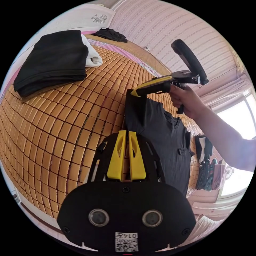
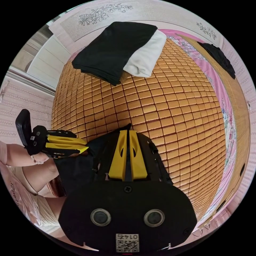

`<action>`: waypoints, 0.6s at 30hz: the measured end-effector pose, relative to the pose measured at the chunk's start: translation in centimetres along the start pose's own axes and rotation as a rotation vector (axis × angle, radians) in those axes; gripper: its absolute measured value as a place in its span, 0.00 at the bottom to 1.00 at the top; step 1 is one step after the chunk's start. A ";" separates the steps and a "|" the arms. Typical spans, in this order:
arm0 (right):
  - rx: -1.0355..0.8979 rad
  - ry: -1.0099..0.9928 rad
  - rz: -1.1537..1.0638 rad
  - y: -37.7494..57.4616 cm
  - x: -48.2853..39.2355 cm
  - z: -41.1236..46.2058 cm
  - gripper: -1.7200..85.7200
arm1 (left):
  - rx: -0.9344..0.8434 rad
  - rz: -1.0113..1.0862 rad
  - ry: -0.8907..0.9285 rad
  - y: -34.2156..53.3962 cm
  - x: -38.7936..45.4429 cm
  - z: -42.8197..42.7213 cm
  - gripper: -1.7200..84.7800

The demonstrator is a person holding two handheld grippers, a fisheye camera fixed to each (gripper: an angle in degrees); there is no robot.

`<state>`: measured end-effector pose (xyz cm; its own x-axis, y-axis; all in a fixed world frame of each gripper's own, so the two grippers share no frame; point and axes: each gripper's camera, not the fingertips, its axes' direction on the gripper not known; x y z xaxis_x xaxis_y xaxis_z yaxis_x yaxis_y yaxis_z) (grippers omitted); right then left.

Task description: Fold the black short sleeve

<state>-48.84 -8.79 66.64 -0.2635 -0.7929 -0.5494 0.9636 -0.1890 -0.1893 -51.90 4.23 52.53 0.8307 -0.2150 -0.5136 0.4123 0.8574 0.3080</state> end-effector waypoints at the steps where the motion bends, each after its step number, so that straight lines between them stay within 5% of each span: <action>1: 0.001 0.001 -0.018 -0.7 -0.1 0.3 0.02 | 0.006 0.004 -0.013 0.0 0.3 0.0 0.01; 18: 0.039 0.062 0.149 2.9 -1.8 0.3 0.01 | 0.006 -0.039 -0.051 -0.7 5.9 1.9 0.01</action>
<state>-45.60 -8.10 67.35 -0.1188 -0.7767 -0.6186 0.9929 -0.0955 -0.0708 -46.64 1.44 50.81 0.8319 -0.2719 -0.4837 0.4467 0.8453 0.2930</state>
